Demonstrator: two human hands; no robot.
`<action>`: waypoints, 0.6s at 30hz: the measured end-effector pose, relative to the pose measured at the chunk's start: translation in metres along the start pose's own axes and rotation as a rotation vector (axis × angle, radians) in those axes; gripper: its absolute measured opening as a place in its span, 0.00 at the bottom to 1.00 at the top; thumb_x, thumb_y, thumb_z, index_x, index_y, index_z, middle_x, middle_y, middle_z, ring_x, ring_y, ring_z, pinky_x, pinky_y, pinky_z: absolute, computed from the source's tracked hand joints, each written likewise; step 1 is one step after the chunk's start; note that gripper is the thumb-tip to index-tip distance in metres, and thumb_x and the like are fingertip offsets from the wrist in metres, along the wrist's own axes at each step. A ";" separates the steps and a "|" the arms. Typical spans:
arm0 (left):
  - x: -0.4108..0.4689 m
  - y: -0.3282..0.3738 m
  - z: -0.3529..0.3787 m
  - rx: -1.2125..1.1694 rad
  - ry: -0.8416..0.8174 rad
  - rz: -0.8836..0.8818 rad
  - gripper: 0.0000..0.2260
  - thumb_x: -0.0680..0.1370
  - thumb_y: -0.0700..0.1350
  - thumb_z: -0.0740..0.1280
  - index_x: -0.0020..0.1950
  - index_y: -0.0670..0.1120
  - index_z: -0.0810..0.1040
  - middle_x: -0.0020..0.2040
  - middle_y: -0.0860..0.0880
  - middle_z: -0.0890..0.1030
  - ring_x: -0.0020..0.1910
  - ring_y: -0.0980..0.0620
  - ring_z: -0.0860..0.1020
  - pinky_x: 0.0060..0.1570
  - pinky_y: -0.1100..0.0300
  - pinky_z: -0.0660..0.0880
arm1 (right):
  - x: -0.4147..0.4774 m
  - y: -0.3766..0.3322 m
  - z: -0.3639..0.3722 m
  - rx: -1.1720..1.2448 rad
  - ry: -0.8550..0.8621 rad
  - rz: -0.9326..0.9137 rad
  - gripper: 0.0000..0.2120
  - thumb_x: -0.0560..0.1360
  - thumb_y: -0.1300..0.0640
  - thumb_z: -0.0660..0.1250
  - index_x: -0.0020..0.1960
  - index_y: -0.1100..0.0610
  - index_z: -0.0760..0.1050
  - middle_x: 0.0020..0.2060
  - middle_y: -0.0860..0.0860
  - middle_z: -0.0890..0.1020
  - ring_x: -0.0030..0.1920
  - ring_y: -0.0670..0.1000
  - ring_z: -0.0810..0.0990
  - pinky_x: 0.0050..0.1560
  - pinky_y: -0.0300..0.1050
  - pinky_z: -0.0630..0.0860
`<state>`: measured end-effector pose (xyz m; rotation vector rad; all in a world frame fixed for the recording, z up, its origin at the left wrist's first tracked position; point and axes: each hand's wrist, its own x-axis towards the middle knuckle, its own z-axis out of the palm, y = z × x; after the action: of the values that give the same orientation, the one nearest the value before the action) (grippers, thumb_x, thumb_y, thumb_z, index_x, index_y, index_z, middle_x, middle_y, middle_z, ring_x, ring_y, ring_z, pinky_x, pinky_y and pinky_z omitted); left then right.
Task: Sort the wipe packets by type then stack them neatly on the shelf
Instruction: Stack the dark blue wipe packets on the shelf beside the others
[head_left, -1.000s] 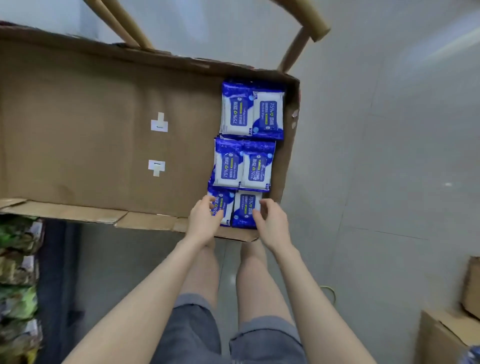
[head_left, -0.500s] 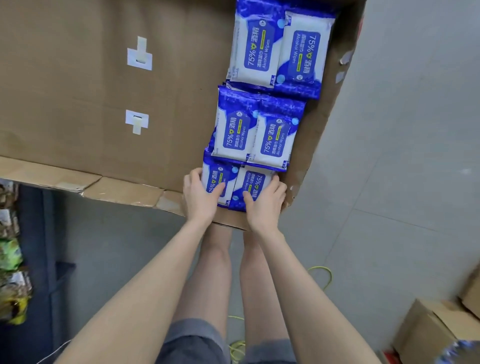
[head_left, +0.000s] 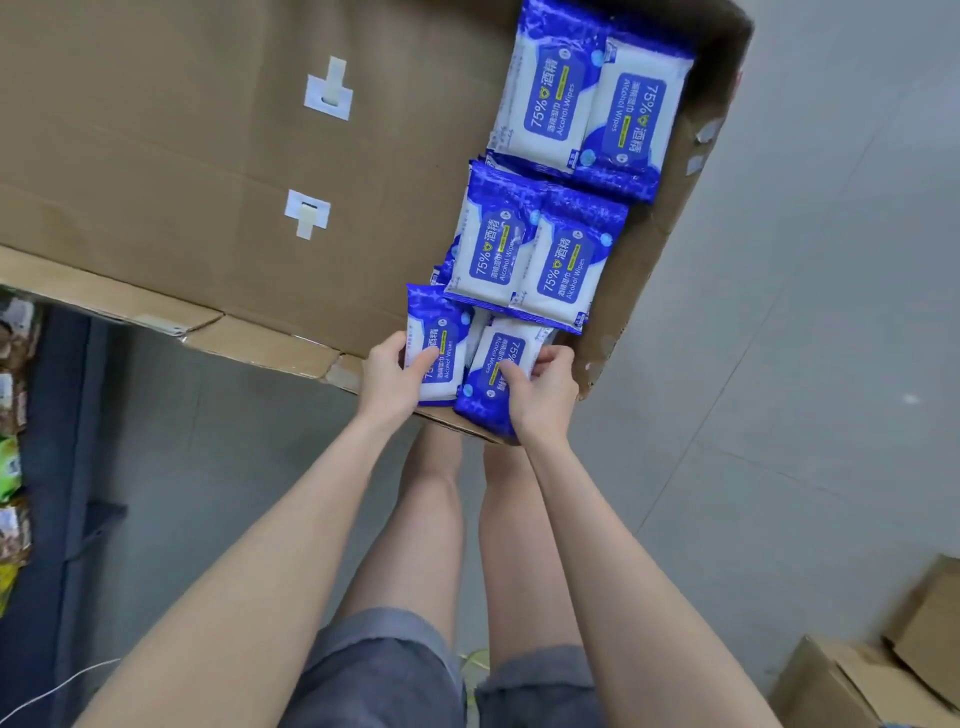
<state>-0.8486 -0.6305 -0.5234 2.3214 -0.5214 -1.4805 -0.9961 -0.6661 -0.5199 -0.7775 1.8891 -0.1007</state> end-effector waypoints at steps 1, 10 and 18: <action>-0.008 0.002 -0.004 -0.055 0.008 -0.015 0.05 0.77 0.40 0.67 0.49 0.38 0.77 0.45 0.43 0.82 0.41 0.48 0.77 0.42 0.58 0.73 | -0.006 -0.001 -0.005 0.031 -0.017 -0.006 0.14 0.73 0.58 0.71 0.53 0.58 0.68 0.41 0.49 0.76 0.46 0.52 0.77 0.50 0.46 0.73; -0.115 0.023 -0.071 -0.537 0.196 -0.027 0.05 0.81 0.41 0.60 0.51 0.43 0.74 0.44 0.49 0.79 0.39 0.56 0.77 0.36 0.70 0.73 | -0.100 -0.050 -0.044 0.211 -0.274 -0.151 0.06 0.76 0.60 0.67 0.50 0.56 0.70 0.44 0.56 0.82 0.41 0.51 0.82 0.43 0.43 0.78; -0.203 0.030 -0.192 -0.995 0.358 0.080 0.06 0.79 0.35 0.60 0.51 0.46 0.71 0.50 0.46 0.79 0.45 0.49 0.78 0.43 0.60 0.75 | -0.224 -0.160 -0.013 0.140 -0.578 -0.455 0.07 0.78 0.59 0.64 0.55 0.55 0.69 0.42 0.52 0.84 0.38 0.47 0.83 0.37 0.42 0.80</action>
<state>-0.7562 -0.5438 -0.2722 1.6478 0.2025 -0.9106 -0.8776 -0.6708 -0.2712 -1.0020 1.1307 -0.2587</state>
